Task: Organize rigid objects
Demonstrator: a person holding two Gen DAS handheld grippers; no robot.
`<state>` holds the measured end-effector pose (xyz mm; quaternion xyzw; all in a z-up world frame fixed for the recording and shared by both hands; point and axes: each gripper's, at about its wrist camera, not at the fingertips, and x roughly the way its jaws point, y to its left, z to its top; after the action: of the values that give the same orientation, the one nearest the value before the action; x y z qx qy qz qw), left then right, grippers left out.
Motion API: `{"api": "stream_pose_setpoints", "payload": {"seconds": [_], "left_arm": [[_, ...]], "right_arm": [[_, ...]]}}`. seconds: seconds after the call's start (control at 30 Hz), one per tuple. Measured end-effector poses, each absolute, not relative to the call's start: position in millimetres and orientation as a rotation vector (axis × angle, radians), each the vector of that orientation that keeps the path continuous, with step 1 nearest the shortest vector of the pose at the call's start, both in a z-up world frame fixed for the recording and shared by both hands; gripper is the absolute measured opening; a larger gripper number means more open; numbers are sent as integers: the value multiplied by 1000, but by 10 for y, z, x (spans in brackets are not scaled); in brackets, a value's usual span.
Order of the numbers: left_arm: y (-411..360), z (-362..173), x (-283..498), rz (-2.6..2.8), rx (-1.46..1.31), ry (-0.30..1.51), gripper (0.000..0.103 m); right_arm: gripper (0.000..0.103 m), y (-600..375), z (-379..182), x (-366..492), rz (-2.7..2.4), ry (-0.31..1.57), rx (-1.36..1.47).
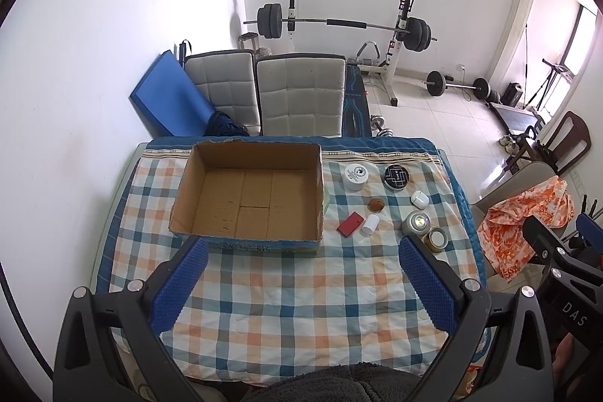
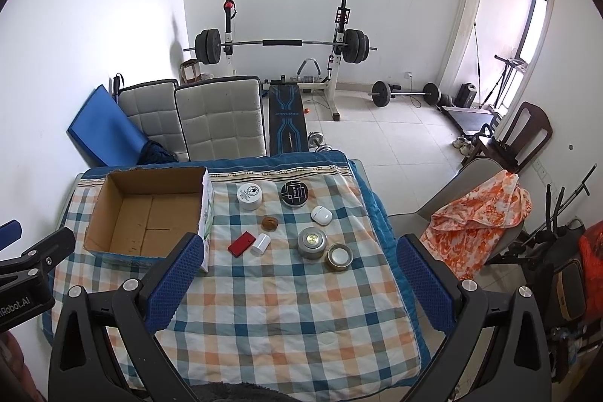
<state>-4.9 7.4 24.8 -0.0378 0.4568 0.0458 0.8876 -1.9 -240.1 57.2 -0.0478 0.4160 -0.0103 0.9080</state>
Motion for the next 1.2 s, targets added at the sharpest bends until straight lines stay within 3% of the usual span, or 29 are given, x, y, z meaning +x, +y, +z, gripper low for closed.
{"api": "stream_pose_setpoints", "payload": {"seconds": [1.2], "left_arm": [[0, 394, 24, 95, -71, 927, 103]], "right_arm": [[103, -2402, 665, -34, -32, 828, -93]]}}
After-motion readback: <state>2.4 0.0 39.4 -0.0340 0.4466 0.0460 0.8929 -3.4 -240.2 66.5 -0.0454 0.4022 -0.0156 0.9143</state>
